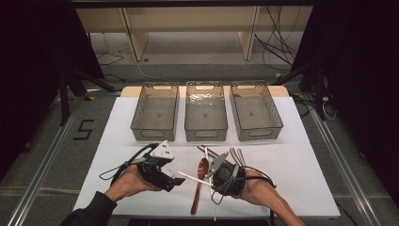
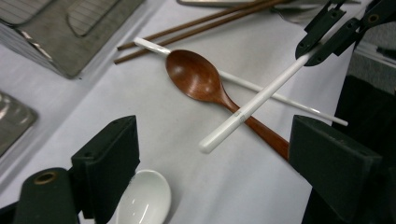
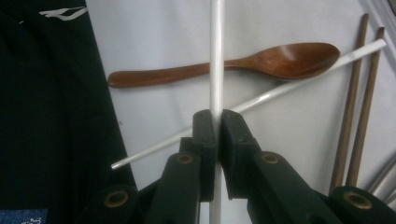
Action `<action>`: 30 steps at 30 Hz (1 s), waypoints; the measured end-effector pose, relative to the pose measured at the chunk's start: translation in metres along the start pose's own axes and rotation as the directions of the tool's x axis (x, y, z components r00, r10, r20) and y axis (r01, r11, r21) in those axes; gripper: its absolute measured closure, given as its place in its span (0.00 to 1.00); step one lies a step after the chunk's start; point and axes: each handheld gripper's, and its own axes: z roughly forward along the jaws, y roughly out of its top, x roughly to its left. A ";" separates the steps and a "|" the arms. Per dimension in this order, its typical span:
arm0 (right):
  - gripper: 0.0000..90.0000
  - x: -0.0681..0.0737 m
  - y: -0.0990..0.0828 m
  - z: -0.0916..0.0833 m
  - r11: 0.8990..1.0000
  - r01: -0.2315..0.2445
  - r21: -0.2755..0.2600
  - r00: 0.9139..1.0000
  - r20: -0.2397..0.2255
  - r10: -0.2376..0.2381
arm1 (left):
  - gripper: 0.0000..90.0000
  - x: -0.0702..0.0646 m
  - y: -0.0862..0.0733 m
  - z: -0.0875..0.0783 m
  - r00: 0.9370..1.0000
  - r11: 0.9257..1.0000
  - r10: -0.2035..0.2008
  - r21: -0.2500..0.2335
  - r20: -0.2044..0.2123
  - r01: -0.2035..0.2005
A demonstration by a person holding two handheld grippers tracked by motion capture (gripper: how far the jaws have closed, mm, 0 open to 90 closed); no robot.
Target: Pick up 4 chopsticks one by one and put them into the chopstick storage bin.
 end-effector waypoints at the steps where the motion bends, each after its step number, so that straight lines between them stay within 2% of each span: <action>1: 0.95 0.000 0.000 0.000 1.000 0.000 0.000 1.000 0.000 0.000 | 0.18 -0.001 0.001 0.002 1.000 1.000 0.007 0.011 0.003 -0.007; 6: 0.95 0.006 0.003 0.004 0.999 0.036 0.009 0.999 0.005 -0.036 | 0.19 -0.004 0.004 0.011 0.999 0.996 0.041 0.080 0.031 -0.044; 7: 0.95 0.006 0.003 0.005 0.998 0.059 0.012 0.998 0.006 -0.059 | 0.19 -0.005 0.004 0.013 0.998 0.995 0.047 0.088 0.037 -0.050; 9: 0.95 0.008 0.005 0.006 0.998 0.054 0.021 0.999 0.002 -0.054 | 0.24 -0.008 0.006 0.016 0.997 0.992 0.063 0.102 0.051 -0.068; 11: 0.95 0.009 0.005 0.006 0.998 0.056 0.020 0.998 0.001 -0.056 | 0.26 -0.009 0.006 0.019 0.993 0.988 0.092 0.118 0.075 -0.100; 14: 0.95 0.009 0.005 0.005 0.997 0.075 0.014 0.997 0.004 -0.075 | 0.35 -0.012 0.006 0.023 0.987 0.980 0.129 0.142 0.098 -0.142; 15: 0.95 0.010 0.005 0.005 0.998 0.063 0.015 0.998 0.002 -0.063 | 0.38 -0.013 0.006 0.024 0.986 0.978 0.134 0.144 0.103 -0.148; 19: 0.95 0.012 0.006 0.005 0.997 0.069 0.018 0.998 0.001 -0.069 | 0.43 -0.015 0.006 0.027 0.980 0.973 0.154 0.154 0.124 -0.172; 21: 0.95 0.012 0.006 0.006 0.997 0.081 0.017 0.997 -0.007 -0.081 | 0.49 -0.016 0.006 0.029 0.978 0.970 0.162 0.163 0.127 -0.182; 22: 0.95 0.012 0.006 0.006 0.996 0.085 0.018 0.996 -0.009 -0.085 | 0.51 -0.017 0.005 0.031 0.977 0.966 0.172 0.172 0.130 -0.193; 25: 0.95 0.013 0.006 0.006 0.996 0.087 0.017 0.996 -0.011 -0.087 | 0.55 -0.018 0.005 0.033 0.975 0.964 0.174 0.179 0.136 -0.197; 29: 0.95 0.014 0.006 0.006 0.996 0.092 0.017 0.996 -0.019 -0.092 | 0.61 -0.018 0.005 0.035 0.971 0.959 0.182 0.191 0.157 -0.210; 30: 0.95 0.015 0.006 0.006 0.994 0.107 0.018 0.994 -0.021 -0.107 | 0.65 -0.018 0.005 0.036 0.968 0.958 0.184 0.188 0.168 -0.215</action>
